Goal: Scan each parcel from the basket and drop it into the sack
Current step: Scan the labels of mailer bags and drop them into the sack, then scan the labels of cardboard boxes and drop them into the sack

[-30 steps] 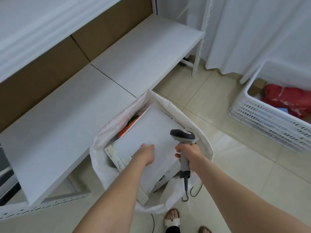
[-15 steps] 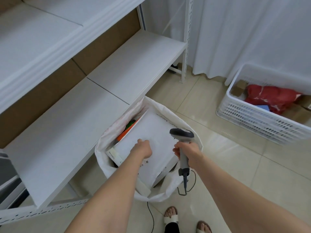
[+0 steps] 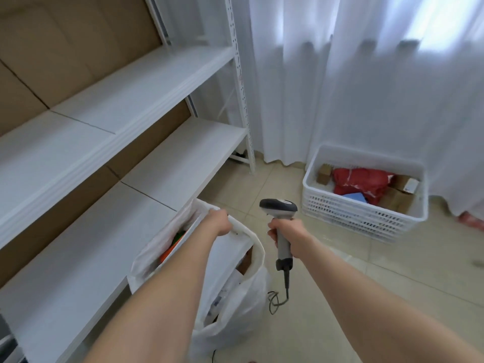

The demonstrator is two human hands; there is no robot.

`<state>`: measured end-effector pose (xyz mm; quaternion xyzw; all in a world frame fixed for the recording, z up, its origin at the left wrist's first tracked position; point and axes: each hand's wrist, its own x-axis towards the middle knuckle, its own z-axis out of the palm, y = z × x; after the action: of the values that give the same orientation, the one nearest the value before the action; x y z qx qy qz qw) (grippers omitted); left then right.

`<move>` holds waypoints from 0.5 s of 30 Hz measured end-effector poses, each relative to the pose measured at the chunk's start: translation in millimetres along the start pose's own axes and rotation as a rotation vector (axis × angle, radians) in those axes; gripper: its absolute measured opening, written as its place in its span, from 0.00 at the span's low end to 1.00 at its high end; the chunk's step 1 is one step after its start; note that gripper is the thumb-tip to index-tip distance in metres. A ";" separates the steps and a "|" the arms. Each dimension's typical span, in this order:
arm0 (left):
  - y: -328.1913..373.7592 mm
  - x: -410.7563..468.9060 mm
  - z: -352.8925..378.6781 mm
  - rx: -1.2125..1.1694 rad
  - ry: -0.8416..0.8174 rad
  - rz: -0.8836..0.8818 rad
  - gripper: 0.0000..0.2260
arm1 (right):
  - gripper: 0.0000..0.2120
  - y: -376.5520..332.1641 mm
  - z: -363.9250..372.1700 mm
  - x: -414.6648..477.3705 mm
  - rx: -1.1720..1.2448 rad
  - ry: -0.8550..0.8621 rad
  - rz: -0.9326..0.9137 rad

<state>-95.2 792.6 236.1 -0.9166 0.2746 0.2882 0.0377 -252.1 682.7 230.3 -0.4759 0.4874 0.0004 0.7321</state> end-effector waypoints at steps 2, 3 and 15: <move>35.7 -9.1 -15.2 0.001 0.037 0.039 0.21 | 0.03 -14.9 -30.4 -14.1 0.028 0.029 -0.025; 53.8 -13.3 -21.0 -0.007 0.051 0.059 0.22 | 0.03 -22.6 -47.7 -21.0 0.048 0.044 -0.033; 237.5 19.1 -57.0 0.076 0.091 0.292 0.21 | 0.01 -119.9 -220.7 -24.1 0.050 0.272 -0.161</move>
<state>-178.0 569.4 294.1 -0.8768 0.4173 0.2382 0.0175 -366.6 474.4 315.1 -0.4906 0.5423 -0.1350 0.6686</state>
